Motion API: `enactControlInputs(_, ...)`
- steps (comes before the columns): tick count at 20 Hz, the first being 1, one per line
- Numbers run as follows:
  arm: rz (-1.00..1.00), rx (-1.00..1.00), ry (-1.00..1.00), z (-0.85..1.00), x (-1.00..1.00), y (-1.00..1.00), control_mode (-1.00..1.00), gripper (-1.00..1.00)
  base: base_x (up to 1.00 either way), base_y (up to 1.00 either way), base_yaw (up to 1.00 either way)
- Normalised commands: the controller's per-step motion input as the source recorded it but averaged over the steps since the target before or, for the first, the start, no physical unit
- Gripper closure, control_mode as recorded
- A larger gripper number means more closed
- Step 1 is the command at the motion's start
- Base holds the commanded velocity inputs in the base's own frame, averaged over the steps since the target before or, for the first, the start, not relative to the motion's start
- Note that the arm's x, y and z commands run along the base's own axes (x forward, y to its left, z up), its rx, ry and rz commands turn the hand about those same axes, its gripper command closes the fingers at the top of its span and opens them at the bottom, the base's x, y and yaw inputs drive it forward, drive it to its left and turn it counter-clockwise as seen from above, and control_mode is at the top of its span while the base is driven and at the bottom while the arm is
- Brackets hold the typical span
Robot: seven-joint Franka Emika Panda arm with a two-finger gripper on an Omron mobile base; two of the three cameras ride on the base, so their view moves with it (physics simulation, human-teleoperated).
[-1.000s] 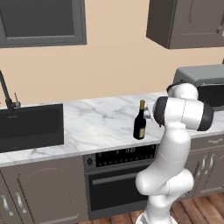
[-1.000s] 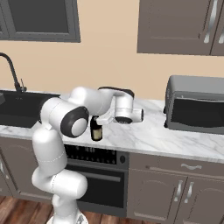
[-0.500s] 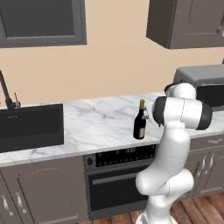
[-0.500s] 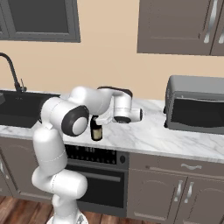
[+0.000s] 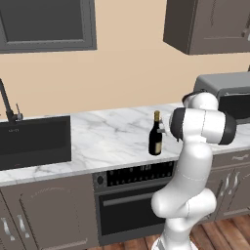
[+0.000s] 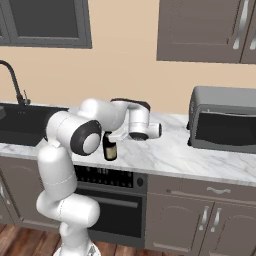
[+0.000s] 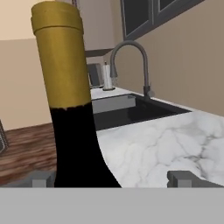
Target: There is a wine glass and glass cup on the dining counter. Place the wine bottle next to the wine glass and the juice bottle next to the glass cup.
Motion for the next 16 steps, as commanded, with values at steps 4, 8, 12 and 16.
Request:
enactControlInputs(4,0.00,0.00,0.00,0.00,-0.02,0.08,-1.00,-1.00,0.00,0.00,0.00)
enactControlInputs(8,0.00,0.00,0.00,0.00,-0.09,0.03,-1.00,-1.00,0.00,0.00,0.00)
enactControlInputs(12,0.00,0.00,0.00,0.01,-0.01,0.00,-1.00,-1.00,0.00,0.00,0.00)
enactControlInputs(16,0.00,0.00,0.00,0.05,0.00,0.00,-1.00,-1.00,0.00,0.00,0.00)
